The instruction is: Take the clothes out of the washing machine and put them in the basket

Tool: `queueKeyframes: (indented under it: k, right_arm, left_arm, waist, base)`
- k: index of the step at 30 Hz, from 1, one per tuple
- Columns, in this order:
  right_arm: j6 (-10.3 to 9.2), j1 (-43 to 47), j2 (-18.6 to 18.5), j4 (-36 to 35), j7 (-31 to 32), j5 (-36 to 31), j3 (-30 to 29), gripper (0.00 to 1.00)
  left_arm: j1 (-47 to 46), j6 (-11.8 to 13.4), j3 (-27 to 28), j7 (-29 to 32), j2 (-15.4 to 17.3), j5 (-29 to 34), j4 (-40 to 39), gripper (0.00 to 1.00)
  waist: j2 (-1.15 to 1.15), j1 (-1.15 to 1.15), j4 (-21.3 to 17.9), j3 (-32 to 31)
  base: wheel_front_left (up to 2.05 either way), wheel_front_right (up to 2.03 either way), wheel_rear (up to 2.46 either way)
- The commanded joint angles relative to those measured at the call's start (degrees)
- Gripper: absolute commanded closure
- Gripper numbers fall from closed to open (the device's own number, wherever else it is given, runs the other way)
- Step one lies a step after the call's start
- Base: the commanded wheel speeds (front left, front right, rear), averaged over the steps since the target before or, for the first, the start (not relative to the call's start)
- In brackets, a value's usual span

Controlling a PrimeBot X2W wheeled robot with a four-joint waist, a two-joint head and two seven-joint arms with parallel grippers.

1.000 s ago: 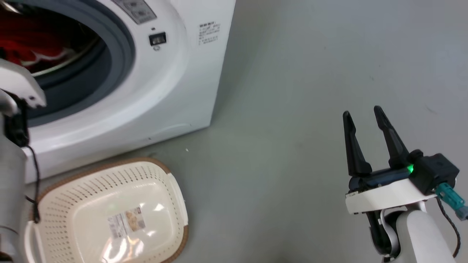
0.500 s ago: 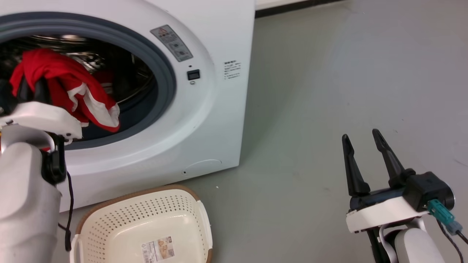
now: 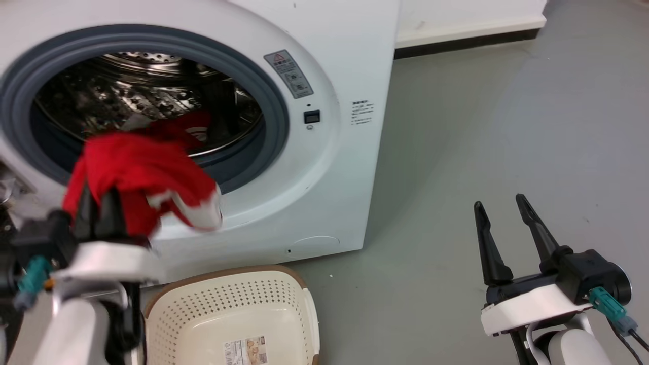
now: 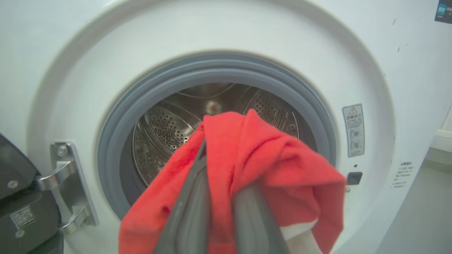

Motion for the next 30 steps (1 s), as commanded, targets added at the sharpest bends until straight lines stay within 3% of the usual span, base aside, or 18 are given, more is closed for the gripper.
queueKeyframes:
  k: [1,6,9,14,23,30]
  right_arm:
    - [-0.04,0.67,0.09,-0.38,0.15,-0.03,0.05,0.0]
    - [-0.04,0.95,0.09,-1.25,0.99,-0.65,-0.22,0.0]
    - [-0.04,0.28,0.09,-2.1,1.25,-0.88,-0.06,0.0]
    - [-0.04,-2.01,0.1,-3.34,1.39,-0.95,0.26,0.0]
    - [-0.04,-6.05,0.1,-5.0,0.57,-0.35,0.62,0.0]
    - [-0.04,-10.1,0.1,-6.19,-0.6,1.08,0.95,0.0]
  left_arm:
    - [1.84,0.56,-0.21,0.37,-0.48,0.0,-1.37,1.0]
    - [9.54,2.33,-1.81,2.39,-2.21,-0.55,-6.42,1.0]
    - [13.17,3.1,-2.68,3.54,-3.41,-1.42,-5.92,1.0]
    - [15.85,2.22,-3.18,2.78,-6.32,-4.51,-1.41,1.0]
    - [9.45,-2.55,-4.12,-0.31,-9.08,-7.47,15.45,1.0]
    - [-1.16,-6.0,-4.2,-1.81,-8.83,-6.71,29.74,1.0]
  waist:
    - [0.0,0.01,0.76,-0.44]
    - [0.0,0.01,2.64,-0.17]
    - [0.0,0.01,3.28,1.36]
    - [0.0,0.01,3.74,6.03]
    - [0.0,0.01,2.11,17.48]
    - [0.0,0.01,-0.93,26.78]
  base:
    - [0.0,0.0,0.0]
    - [0.0,0.0,0.0]
    - [0.0,0.0,0.0]
    - [0.0,0.0,0.0]
    - [0.0,0.0,0.0]
    - [0.0,0.0,0.0]
